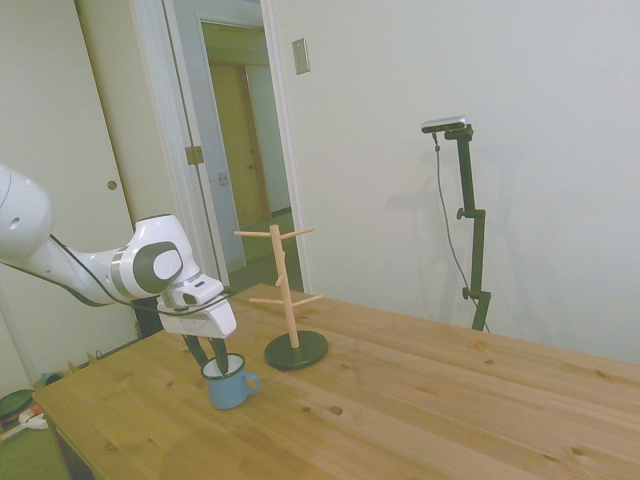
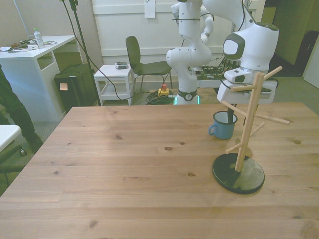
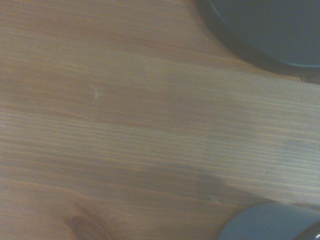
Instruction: Hang the mug
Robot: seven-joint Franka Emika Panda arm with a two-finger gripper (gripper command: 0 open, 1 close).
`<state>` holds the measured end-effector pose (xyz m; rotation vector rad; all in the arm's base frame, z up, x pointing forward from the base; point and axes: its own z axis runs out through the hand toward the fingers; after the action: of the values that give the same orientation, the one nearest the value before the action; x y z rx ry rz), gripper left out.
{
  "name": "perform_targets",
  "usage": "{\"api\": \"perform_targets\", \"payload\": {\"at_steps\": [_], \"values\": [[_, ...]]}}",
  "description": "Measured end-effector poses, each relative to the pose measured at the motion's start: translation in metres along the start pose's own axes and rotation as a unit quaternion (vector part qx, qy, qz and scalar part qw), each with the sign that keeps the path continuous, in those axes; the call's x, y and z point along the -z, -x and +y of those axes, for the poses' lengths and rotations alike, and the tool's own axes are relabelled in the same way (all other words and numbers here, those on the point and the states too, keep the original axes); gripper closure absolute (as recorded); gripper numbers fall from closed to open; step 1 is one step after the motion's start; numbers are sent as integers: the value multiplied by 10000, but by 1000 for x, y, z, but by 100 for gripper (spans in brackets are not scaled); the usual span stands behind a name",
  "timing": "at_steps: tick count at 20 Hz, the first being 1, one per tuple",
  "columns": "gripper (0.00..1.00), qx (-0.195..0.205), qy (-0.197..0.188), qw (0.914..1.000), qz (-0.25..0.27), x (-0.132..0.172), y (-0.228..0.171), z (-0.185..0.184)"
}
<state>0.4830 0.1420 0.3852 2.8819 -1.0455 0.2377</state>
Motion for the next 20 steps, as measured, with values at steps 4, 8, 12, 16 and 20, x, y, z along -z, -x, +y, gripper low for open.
{"api": "perform_targets", "payload": {"at_steps": [4,8,12,16,20], "values": [[100,37,36,10000,23,-2,1,1],[100,47,78,10000,10,-5,3,3],[100,25,115,9999,13,-7,4,5],[100,20,158,9999,35,-8,4,7],[100,-19,295,9996,12,0,2,13]]}}
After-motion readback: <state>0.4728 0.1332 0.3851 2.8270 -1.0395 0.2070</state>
